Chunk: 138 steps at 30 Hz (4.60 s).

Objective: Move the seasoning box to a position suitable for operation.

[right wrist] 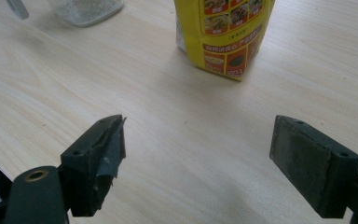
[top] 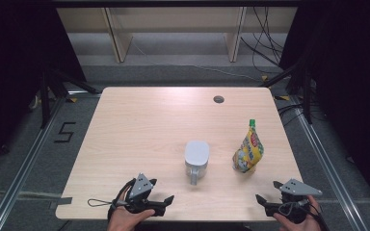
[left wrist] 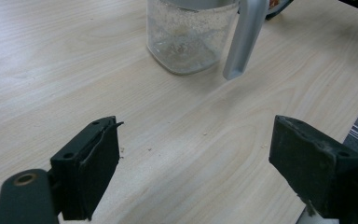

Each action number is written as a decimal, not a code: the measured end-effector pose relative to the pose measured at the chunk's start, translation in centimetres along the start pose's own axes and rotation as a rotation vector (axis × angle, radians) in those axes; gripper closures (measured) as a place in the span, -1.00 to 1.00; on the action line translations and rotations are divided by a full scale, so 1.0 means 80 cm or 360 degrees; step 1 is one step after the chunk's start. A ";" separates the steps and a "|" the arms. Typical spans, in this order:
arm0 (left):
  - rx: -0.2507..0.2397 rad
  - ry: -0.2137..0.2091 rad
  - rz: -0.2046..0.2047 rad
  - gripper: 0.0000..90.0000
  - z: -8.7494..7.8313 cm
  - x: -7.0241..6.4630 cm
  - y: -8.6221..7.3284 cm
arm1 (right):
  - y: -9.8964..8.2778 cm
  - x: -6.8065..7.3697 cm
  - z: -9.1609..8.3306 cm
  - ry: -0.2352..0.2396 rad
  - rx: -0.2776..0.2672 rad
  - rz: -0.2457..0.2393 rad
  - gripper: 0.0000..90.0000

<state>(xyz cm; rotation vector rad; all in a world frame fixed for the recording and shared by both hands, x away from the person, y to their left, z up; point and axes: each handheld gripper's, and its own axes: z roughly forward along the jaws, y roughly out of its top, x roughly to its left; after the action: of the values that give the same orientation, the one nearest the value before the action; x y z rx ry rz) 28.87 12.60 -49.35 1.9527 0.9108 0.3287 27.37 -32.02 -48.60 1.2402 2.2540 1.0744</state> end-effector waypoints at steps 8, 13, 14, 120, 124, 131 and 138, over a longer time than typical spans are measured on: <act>0.0004 0.0007 -0.0002 -0.65 0.004 -0.004 0.001 | 0.001 -0.001 0.000 0.0002 0.0011 -0.0029 -0.57; -0.0008 0.0013 -0.0044 -0.65 0.005 -0.006 0.001 | 0.000 -0.002 0.000 -0.0004 0.0017 -0.0031 -0.57; 0.0012 0.0020 -0.0030 -0.65 0.006 -0.005 0.002 | 0.000 -0.002 0.000 -0.0005 0.0018 -0.0031 -0.57; -0.0161 -0.0034 0.0259 0.53 0.057 0.076 0.040 | -0.001 -0.011 0.012 -0.0027 0.0022 -0.0145 -0.50; -0.0166 -0.0060 0.0279 0.53 0.057 0.078 0.040 | -0.001 -0.009 0.011 -0.0067 0.0014 -0.0121 -0.50; -0.0146 -0.0136 0.0325 0.54 0.054 0.081 0.039 | -0.002 -0.010 0.011 -0.0063 0.0025 -0.0129 -0.51; -0.0151 -0.0227 0.0358 0.53 0.053 0.072 0.036 | -0.001 -0.008 0.011 -0.0061 0.0031 -0.0121 -0.51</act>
<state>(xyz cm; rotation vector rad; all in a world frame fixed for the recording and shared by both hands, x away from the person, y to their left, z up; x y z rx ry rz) 36.53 13.16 -49.95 1.9659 0.5753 0.3505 28.21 -32.24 -49.25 1.1627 2.2686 0.9952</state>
